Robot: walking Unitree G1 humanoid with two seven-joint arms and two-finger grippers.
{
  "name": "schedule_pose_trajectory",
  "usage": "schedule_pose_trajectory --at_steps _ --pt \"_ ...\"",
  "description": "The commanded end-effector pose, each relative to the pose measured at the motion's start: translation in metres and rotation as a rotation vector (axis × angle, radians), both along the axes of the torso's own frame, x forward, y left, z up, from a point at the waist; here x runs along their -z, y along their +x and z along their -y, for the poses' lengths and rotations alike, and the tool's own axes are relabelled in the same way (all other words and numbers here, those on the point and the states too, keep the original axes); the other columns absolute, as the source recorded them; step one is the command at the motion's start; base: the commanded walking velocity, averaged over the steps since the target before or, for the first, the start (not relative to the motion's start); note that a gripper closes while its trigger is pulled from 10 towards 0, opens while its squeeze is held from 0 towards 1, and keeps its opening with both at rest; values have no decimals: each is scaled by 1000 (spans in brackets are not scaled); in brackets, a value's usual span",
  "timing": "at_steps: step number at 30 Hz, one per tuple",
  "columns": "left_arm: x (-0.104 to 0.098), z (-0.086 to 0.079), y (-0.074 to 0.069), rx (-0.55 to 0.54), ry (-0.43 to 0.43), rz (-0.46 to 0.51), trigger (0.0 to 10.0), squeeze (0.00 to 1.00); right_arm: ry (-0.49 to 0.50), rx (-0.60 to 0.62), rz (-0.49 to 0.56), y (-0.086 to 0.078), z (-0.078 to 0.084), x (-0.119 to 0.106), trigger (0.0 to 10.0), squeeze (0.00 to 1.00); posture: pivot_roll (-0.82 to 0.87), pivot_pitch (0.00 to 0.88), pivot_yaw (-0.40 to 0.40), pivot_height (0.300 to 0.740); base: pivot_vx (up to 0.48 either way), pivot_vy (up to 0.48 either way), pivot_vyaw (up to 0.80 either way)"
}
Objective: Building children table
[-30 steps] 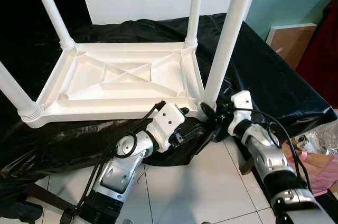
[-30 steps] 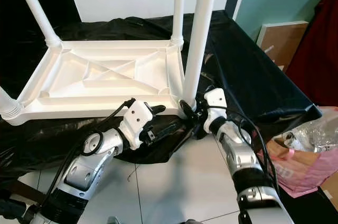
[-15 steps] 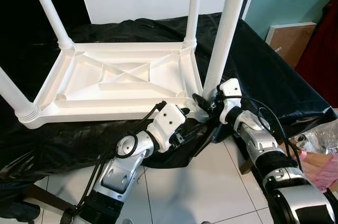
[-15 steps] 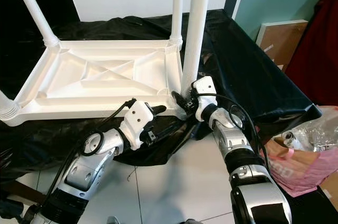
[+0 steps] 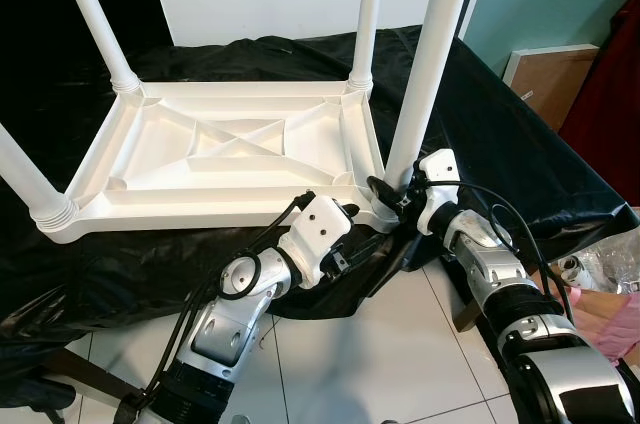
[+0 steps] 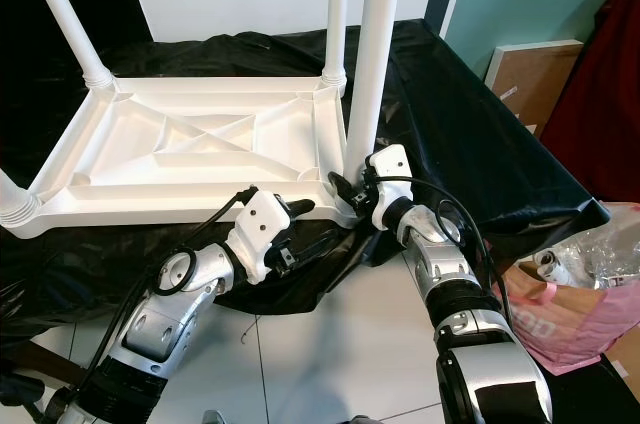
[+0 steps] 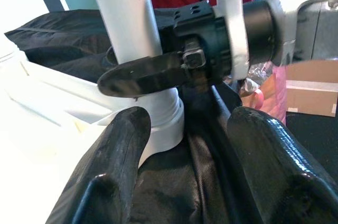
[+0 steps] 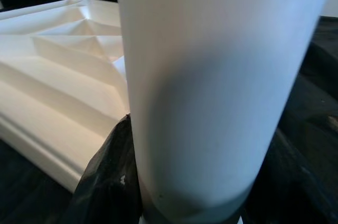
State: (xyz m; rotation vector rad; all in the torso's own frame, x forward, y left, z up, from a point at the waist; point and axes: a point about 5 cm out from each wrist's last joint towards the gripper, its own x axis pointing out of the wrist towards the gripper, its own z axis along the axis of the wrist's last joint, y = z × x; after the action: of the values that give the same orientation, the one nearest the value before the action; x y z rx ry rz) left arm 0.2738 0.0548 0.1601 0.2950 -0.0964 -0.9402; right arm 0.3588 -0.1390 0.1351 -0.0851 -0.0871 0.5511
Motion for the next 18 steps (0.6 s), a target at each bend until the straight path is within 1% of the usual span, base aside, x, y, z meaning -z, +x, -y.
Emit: schedule_pose_trajectory --at_steps 1,2,4,7,9,11,13,14,15,17,18 --pt "0 1 3 -40 0 11 10000 0 -1 76 -94 -4 1 20 10000 0 -22 27 -36 740 0 0 0" --pt "0 1 3 -40 0 11 10000 0 -1 76 -94 -4 1 20 10000 0 -22 27 -36 740 0 0 0" --pt "0 2 3 -34 1 12 10000 0 42 186 -113 -3 -5 22 10000 0 -25 23 -34 740 0 0 0" --pt "0 3 3 -33 2 13 10000 0 59 220 -121 -4 -7 23 10000 0 -25 23 -34 740 0 0 0" --pt "0 3 3 -31 3 16 10000 0 95 290 -145 -7 -17 28 10000 0 -32 20 -28 740 0 0 0" --pt "0 3 3 -31 3 16 10000 0 95 290 -145 -7 -17 28 10000 0 -32 20 -28 740 0 0 0" --pt "0 4 4 -26 0 14 10000 0 115 366 -148 -11 -26 31 10000 0 -38 19 -22 740 0 0 0" --pt "0 4 4 -26 0 14 10000 0 115 366 -148 -11 -26 31 10000 0 -38 19 -22 740 0 0 0" --pt "0 5 4 -21 2 14 10000 0 135 438 -141 -12 -31 31 10000 0 -39 15 -21 740 0 0 0" --pt "0 5 4 -21 2 14 10000 0 135 438 -141 -12 -31 31 10000 0 -39 15 -21 740 0 0 0" --pt "0 5 4 -17 3 14 10000 0 149 489 -136 -13 -34 30 10000 0 -39 15 -21 740 0 0 0"
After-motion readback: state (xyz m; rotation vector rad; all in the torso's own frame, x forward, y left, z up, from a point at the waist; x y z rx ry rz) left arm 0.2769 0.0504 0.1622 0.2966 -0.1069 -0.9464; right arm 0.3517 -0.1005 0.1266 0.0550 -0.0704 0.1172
